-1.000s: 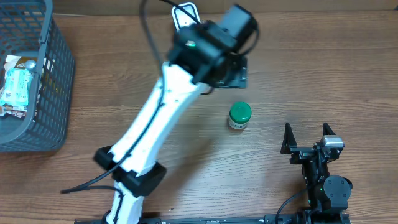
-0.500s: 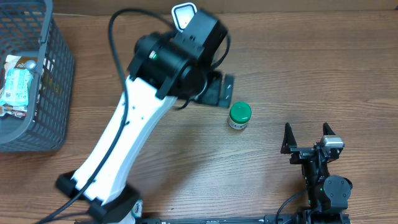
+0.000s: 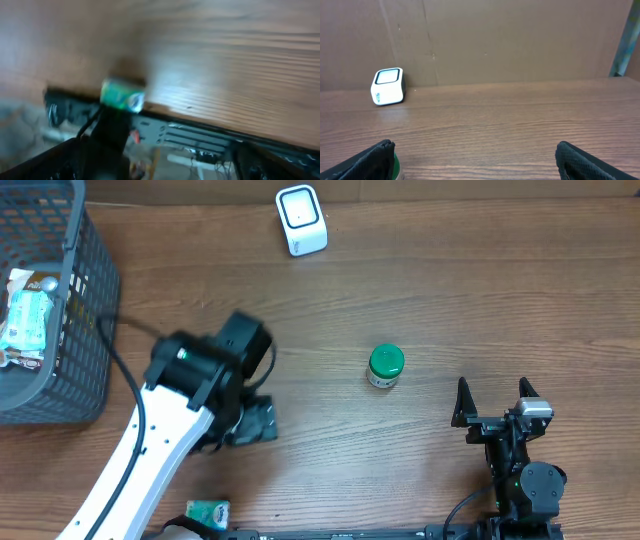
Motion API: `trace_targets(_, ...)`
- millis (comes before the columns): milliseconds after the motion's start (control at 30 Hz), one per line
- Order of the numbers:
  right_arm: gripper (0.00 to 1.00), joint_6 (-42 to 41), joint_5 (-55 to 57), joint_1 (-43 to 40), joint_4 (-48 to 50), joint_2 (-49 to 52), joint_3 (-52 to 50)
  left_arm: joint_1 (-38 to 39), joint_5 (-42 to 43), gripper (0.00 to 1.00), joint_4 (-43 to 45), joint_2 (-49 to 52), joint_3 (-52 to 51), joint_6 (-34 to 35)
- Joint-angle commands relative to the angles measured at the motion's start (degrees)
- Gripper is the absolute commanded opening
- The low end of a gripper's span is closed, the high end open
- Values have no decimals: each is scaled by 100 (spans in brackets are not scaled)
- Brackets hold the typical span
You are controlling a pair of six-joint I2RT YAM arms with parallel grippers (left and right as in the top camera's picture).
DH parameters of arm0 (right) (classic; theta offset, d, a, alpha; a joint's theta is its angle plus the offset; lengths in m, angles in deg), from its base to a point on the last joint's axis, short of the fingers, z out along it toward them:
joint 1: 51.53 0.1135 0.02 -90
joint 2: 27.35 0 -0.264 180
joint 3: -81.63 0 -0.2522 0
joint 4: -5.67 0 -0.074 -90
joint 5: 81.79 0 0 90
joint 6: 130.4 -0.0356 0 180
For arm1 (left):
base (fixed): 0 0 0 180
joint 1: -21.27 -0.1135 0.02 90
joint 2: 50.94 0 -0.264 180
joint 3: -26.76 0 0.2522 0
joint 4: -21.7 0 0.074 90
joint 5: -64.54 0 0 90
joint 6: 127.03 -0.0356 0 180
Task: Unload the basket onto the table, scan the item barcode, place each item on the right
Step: 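Lift the left gripper off the bottle and swing it toward the front-left, then lower the left gripper onto the teal Kleenex tissue pack near the table edge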
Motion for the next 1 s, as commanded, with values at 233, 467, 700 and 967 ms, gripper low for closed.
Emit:
trace_targets(233, 100, -20, 57, -20, 37, -46, -61, -72, 286, 100, 310, -302, -2627, 1851)
trace_targets(467, 100, -20, 55, -20, 37, -46, -61, -72, 688, 100, 1147, -302, -3580, 1652)
trace_targets(700, 100, -20, 55, -20, 37, -46, -61, -68, 879, 100, 1952, -302, -4201, 1639)
trace_targets(967, 100, -20, 55, -20, 37, -46, -61, -68, 1388, 92, 2883, -302, -4920, 1755)
